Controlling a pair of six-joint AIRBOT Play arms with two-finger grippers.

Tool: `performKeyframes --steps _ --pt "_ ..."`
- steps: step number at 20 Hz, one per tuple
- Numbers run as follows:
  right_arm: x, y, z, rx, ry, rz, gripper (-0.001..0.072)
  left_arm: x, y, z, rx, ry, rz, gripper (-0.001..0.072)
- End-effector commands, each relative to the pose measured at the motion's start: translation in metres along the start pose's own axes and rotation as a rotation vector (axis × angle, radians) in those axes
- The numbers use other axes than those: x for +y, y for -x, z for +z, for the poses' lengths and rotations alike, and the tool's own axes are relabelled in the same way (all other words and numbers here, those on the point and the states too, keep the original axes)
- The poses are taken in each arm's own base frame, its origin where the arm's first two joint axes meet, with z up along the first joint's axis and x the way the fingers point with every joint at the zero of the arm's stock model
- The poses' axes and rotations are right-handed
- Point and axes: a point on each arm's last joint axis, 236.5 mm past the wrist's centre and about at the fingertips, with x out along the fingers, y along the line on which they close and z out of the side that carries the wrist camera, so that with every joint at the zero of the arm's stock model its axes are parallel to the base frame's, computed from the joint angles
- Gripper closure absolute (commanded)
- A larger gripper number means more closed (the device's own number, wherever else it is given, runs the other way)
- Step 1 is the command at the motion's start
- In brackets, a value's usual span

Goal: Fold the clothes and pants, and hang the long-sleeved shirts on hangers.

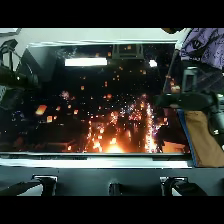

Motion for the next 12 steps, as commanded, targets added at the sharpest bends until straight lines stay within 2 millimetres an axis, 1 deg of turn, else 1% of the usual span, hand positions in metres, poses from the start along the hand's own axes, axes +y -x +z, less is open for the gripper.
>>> performKeyframes --steps 1,3,4,7,12 --pt "0.055 0.0 -0.016 0.038 0.126 0.091 0.068 0.002 0.007 -0.019 -0.022 -0.019 0.017 0.0693" --pt "0.054 0.0 -0.016 0.037 0.129 0.088 0.068 0.002 0.011 -0.023 -0.012 -0.02 0.016 0.0692" --pt "0.05 0.0 -0.016 0.035 0.139 0.071 0.068 0.002 0.012 -0.03 0.014 -0.019 0.018 0.0692" --pt "0.035 -0.001 -0.013 0.029 0.175 0.007 0.068 0.002 0.009 -0.031 0.024 -0.019 0.017 0.0692" --pt "0.034 -0.001 -0.013 0.027 0.179 0.002 0.068 0.003 0.008 -0.031 0.028 -0.018 0.018 0.0692"
